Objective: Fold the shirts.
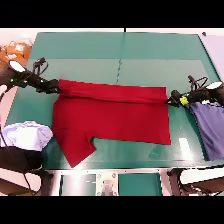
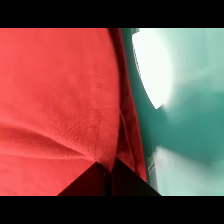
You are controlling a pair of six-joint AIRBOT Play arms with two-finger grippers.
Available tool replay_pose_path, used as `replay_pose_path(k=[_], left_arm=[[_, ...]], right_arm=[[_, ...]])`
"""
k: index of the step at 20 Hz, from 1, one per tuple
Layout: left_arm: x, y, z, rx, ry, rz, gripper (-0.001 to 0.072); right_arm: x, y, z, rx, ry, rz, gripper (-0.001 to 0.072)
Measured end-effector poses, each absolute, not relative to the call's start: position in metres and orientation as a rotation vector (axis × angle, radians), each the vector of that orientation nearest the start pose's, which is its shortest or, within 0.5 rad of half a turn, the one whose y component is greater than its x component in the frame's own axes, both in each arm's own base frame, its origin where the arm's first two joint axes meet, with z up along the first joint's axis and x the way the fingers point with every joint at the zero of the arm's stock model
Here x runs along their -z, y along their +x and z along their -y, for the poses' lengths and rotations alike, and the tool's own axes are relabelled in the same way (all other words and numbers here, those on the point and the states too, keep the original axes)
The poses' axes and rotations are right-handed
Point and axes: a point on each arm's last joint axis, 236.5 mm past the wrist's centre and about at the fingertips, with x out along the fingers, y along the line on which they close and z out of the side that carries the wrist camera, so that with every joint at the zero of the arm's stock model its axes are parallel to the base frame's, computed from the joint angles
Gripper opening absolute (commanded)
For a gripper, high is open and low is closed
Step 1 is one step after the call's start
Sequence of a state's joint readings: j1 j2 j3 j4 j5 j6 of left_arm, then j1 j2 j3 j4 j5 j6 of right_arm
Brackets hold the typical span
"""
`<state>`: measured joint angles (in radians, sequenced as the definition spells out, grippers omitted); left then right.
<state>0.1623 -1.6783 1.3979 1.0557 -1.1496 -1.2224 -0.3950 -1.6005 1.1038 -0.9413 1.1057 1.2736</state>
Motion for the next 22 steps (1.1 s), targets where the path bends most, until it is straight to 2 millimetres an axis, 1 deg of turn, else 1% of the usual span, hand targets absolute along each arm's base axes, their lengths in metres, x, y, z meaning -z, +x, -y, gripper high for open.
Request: replay_pose_path(k=[1, 2, 3, 4, 5, 6, 7, 8, 9, 10, 12, 13, 15, 17, 18, 19, 20, 21, 22], left_arm=[[0.051, 0.457, 0.034, 0.336, -0.323, -1.300, 0.0053], [0.052, 0.452, 0.036, 0.343, -0.320, -1.318, 0.0345], [0.053, 0.448, 0.039, 0.348, -0.326, -1.336, 0.0580], [0.053, 0.443, 0.041, 0.349, -0.340, -1.359, 0.0585], [0.052, 0.438, 0.043, 0.352, -0.351, -1.382, 0.0584], [0.051, 0.432, 0.045, 0.356, -0.358, -1.410, 0.0584], [0.048, 0.425, 0.046, 0.358, -0.363, -1.442, 0.0583], [0.046, 0.418, 0.046, 0.360, -0.366, -1.476, 0.0506], [0.042, 0.410, 0.046, 0.358, -0.369, -1.513, 0.0124], [0.039, 0.402, 0.045, 0.359, -0.370, -1.544, 0.0025], [0.030, 0.385, 0.046, 0.363, -0.368, -1.596, 0.0025], [0.026, 0.375, 0.047, 0.361, -0.368, -1.611, 0.0025], [0.016, 0.351, 0.048, 0.337, -0.378, -1.619, 0.0024], [0.010, 0.322, 0.052, 0.292, -0.399, -1.600, 0.0027], [0.009, 0.305, 0.053, 0.264, -0.418, -1.586, 0.0091], [0.012, 0.285, 0.056, 0.233, -0.442, -1.581, 0.0428], [0.017, 0.266, 0.058, 0.203, -0.466, -1.577, 0.0689], [0.024, 0.245, 0.061, 0.171, -0.497, -1.584, 0.0703], [0.034, 0.227, 0.063, 0.141, -0.525, -1.600, 0.0703]], right_arm=[[0.094, 0.391, 0.029, -0.115, 0.710, -1.359, 0.0186], [0.094, 0.390, 0.028, -0.116, 0.710, -1.364, 0.0404], [0.092, 0.390, 0.028, -0.121, 0.715, -1.364, 0.0442], [0.089, 0.389, 0.029, -0.125, 0.710, -1.367, 0.0441], [0.084, 0.389, 0.033, -0.126, 0.717, -1.371, 0.0413], [0.078, 0.390, 0.037, -0.122, 0.726, -1.373, 0.0254], [0.069, 0.387, 0.040, -0.125, 0.740, -1.383, 0.0031], [0.062, 0.383, 0.044, -0.119, 0.752, -1.394, 0.0018], [0.055, 0.378, 0.049, -0.111, 0.761, -1.398, 0.0017], [0.048, 0.372, 0.052, -0.103, 0.766, -1.403, 0.0017], [0.036, 0.353, 0.053, -0.082, 0.774, -1.415, 0.0017], [0.032, 0.340, 0.053, -0.059, 0.774, -1.421, 0.0017], [0.025, 0.310, 0.044, -0.020, 0.785, -1.433, 0.0017], [0.025, 0.277, 0.032, 0.032, 0.799, -1.428, 0.0018], [0.027, 0.260, 0.022, 0.053, 0.818, -1.423, 0.0020], [0.032, 0.244, 0.015, 0.077, 0.836, -1.422, 0.0063], [0.039, 0.229, 0.007, 0.100, 0.860, -1.421, 0.0238], [0.045, 0.217, -0.002, 0.113, 0.890, -1.423, 0.0350], [0.053, 0.205, -0.012, 0.122, 0.923, -1.436, 0.0363]])
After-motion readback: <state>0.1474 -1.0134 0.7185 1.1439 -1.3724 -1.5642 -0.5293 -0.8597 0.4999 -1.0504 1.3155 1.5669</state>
